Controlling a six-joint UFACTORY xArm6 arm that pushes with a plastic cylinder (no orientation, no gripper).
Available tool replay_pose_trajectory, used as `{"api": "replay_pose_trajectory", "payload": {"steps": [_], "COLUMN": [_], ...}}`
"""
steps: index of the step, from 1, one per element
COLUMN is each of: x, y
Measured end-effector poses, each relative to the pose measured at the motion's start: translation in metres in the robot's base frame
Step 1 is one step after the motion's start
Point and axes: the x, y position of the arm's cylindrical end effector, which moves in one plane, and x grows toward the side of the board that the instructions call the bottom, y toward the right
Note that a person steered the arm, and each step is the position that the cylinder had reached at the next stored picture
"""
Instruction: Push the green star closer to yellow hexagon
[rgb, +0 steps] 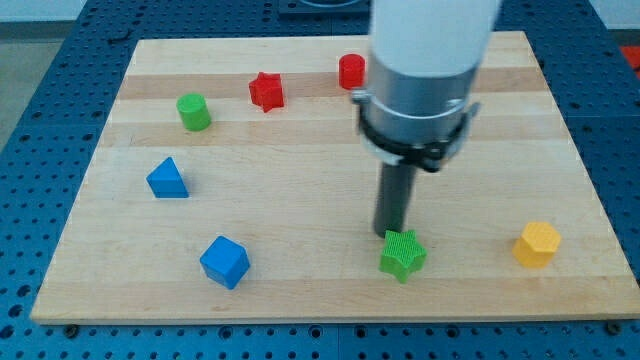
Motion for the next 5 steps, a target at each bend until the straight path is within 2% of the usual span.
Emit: {"api": "replay_pose_trajectory", "payload": {"steps": [1, 2, 3, 5], "x": [0.0, 0.024, 0.053, 0.042], "y": [-0.059, -0.074, -0.066, 0.006]}}
